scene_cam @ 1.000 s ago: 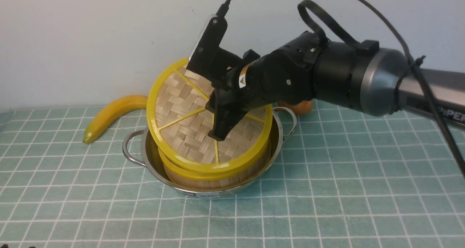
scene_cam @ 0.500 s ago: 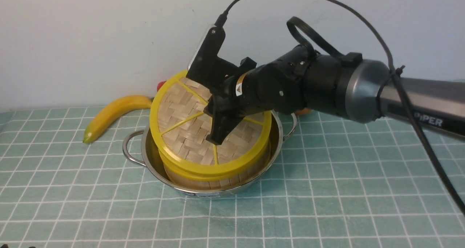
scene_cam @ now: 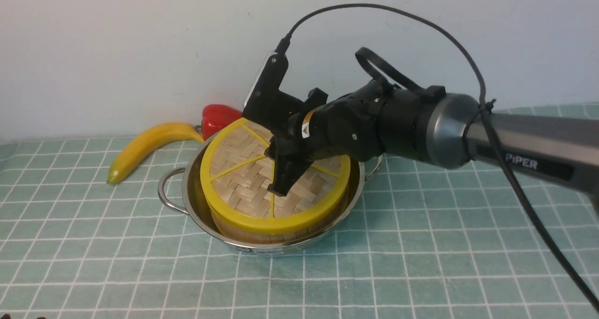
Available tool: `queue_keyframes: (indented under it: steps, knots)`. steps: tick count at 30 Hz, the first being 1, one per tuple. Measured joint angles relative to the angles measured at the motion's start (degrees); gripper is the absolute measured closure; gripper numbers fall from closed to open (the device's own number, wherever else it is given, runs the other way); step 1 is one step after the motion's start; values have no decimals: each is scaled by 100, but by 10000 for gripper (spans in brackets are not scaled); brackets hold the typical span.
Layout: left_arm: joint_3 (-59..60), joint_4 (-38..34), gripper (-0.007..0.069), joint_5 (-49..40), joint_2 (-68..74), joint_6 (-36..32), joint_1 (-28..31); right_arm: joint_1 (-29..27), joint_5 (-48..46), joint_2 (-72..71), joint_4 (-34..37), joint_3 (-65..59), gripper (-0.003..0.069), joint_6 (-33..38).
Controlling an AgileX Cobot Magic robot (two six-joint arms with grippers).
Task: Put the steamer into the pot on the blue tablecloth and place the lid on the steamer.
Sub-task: 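Place the bamboo steamer lid onto the steamer basket in the pot with the right gripper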
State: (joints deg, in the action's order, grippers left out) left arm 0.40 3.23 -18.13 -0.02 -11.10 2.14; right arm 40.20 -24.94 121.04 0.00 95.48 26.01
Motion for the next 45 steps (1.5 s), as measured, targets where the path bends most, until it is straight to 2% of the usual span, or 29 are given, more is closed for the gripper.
queue_keyframes:
  steps: [22,45]
  knots:
    - [0,0,382,0,0,0,0,-28,134,20,-288,6,523,136]
    - [0,0,382,0,0,0,0,-28,285,82,-76,6,551,303]
